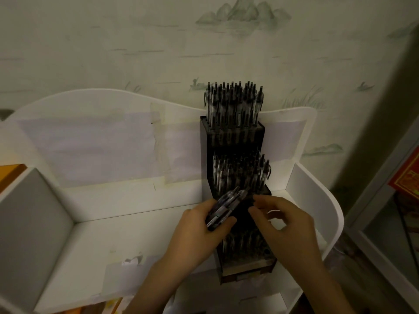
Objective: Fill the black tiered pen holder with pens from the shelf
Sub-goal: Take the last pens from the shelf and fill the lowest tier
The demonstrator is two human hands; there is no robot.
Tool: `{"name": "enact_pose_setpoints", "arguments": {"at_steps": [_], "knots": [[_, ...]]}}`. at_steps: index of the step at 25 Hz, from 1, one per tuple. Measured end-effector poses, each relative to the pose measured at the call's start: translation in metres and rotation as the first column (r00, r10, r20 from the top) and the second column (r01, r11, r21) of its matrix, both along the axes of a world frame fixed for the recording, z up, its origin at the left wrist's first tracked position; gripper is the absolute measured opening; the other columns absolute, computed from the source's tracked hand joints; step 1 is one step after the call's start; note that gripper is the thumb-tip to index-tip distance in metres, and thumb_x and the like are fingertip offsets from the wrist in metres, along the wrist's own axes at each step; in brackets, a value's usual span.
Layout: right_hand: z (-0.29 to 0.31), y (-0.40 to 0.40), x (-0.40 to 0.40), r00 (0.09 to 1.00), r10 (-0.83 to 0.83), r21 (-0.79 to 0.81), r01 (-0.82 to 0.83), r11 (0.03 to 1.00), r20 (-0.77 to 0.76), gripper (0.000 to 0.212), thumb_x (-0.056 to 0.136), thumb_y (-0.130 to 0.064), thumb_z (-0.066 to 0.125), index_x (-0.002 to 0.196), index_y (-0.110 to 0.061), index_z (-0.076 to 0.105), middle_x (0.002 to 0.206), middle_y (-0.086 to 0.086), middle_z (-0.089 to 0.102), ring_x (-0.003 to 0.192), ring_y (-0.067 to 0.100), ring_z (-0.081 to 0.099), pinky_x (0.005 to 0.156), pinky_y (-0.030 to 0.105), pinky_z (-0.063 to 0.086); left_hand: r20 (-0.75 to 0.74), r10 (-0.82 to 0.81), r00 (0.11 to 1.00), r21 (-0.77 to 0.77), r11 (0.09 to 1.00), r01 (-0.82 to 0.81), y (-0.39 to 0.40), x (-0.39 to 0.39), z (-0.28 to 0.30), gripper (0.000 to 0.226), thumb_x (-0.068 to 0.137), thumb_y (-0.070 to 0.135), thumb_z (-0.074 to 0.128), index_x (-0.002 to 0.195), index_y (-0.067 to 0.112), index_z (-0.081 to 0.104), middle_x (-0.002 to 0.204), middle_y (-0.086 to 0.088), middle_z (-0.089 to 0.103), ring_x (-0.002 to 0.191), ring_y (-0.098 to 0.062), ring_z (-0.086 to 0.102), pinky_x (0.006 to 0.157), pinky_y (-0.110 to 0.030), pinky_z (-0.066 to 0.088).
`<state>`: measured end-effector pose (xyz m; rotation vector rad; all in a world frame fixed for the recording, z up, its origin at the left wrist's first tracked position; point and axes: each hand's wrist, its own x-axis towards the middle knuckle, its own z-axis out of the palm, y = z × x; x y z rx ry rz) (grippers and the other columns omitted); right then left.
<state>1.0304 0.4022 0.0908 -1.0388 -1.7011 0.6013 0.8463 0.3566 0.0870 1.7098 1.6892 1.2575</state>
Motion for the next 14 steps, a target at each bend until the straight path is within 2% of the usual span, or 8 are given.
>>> {"name": "enact_pose_setpoints", "arguments": {"at_steps": [2, 5, 7, 10, 12, 14], "knots": [[0.006, 0.0, -0.015, 0.988, 0.141, -0.121, -0.148, 0.982, -0.065, 0.024, 0.085, -0.02, 0.071, 0.101, -0.038, 0.067, 0.091, -0.025, 0.071, 0.086, -0.004, 0.066, 0.071, 0.005, 0.048, 0.018, -0.003, 1.0, 0.005, 1.0, 0.003, -0.003, -0.003, 0.0, 0.011, 0.082, 0.043, 0.07, 0.086, 0.041, 0.06, 0.078, 0.024, 0.066, 0.065, 0.003, 0.062, 0.05, -0.008, 0.039], [0.008, 0.005, -0.03, 0.915, 0.322, -0.283, -0.384, 0.879, -0.242, 0.028, 0.091, -0.01, 0.063, 0.113, -0.027, 0.067, 0.103, -0.014, 0.074, 0.097, 0.003, 0.068, 0.081, 0.015, 0.054, 0.039, -0.012, 0.999, 0.005, 1.0, 0.012, -0.009, -0.008, 0.0, 0.01, 0.079, 0.046, 0.068, 0.084, 0.043, 0.06, 0.078, 0.023, 0.066, 0.064, 0.003, 0.063, 0.05, -0.007, 0.04], [0.008, 0.006, -0.035, 0.877, 0.359, -0.308, -0.455, 0.836, -0.32, 0.028, 0.09, -0.006, 0.062, 0.11, -0.024, 0.069, 0.102, -0.011, 0.075, 0.097, 0.005, 0.069, 0.081, 0.016, 0.054, 0.03, -0.006, 1.0, 0.01, 1.0, 0.005, -0.011, -0.012, 0.0, 0.011, 0.079, 0.047, 0.068, 0.084, 0.043, 0.059, 0.078, 0.022, 0.066, 0.064, 0.002, 0.063, 0.049, -0.007, 0.039], [0.014, 0.005, -0.037, 0.884, 0.324, -0.267, -0.42, 0.867, -0.337, 0.018, 0.083, -0.015, 0.068, 0.097, -0.025, 0.072, 0.092, -0.012, 0.076, 0.087, 0.003, 0.071, 0.071, 0.009, 0.052, 0.001, 0.005, 1.0, -0.007, 1.0, -0.005, -0.013, -0.022, -0.001, 0.018, 0.078, 0.044, 0.074, 0.089, 0.041, 0.06, 0.08, 0.029, 0.065, 0.069, 0.006, 0.063, 0.054, -0.006, 0.041], [0.02, 0.007, -0.034, 0.859, 0.23, -0.258, -0.376, 0.89, -0.456, 0.021, 0.074, -0.027, 0.072, 0.093, -0.018, 0.073, 0.087, -0.002, 0.077, 0.083, 0.013, 0.073, 0.07, 0.014, 0.055, -0.033, 0.01, 0.999, -0.05, 0.999, -0.011, -0.014, -0.028, -0.004, 0.022, 0.076, 0.041, 0.077, 0.086, 0.044, 0.058, 0.078, 0.033, 0.063, 0.069, 0.008, 0.062, 0.055, -0.005, 0.04], [0.03, 0.01, -0.027, 0.837, 0.146, -0.188, -0.282, 0.941, -0.527, 0.023, 0.069, -0.027, 0.075, 0.087, -0.014, 0.075, 0.079, 0.004, 0.077, 0.075, 0.018, 0.074, 0.067, 0.016, 0.056, -0.064, 0.032, 0.997, -0.072, 0.997, -0.036, -0.015, -0.033, -0.008, 0.022, 0.078, 0.039, 0.077, 0.078, 0.042, 0.055, 0.071, 0.03, 0.062, 0.065, 0.006, 0.06, 0.054, -0.006, 0.038]]}}
